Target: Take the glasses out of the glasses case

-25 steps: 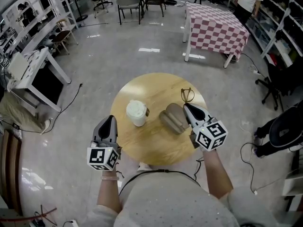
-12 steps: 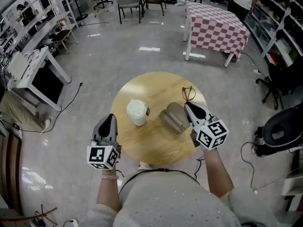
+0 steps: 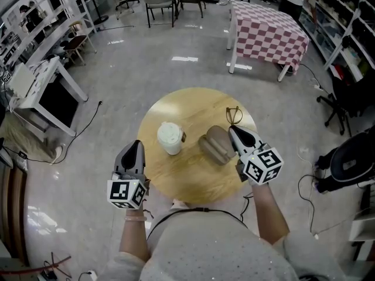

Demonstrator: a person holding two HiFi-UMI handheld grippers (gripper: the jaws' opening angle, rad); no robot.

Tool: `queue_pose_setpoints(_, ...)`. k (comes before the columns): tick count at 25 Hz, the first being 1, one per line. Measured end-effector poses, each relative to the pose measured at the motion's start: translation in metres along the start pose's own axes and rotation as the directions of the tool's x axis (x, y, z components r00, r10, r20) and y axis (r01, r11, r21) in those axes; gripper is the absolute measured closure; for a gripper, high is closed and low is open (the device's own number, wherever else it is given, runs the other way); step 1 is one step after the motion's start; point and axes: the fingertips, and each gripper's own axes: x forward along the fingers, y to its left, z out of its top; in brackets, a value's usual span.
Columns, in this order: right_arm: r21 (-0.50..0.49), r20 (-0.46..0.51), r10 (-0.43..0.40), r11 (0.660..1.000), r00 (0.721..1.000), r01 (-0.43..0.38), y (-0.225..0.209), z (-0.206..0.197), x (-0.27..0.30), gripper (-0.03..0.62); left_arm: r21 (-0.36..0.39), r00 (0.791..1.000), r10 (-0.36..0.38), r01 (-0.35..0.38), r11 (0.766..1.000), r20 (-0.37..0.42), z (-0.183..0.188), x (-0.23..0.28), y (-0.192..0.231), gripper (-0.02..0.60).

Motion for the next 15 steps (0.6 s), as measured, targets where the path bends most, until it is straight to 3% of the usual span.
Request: queue_pose_setpoints(15, 0.018, -0.002, -0.015, 1.0, 1.0, 0.015, -0.003, -0.0075, -0.0019, 0.572, -0.018, 1.0, -0.005, 0.005, 1.0, -0.006, -0.008, 0.0029, 0.003, 0.575)
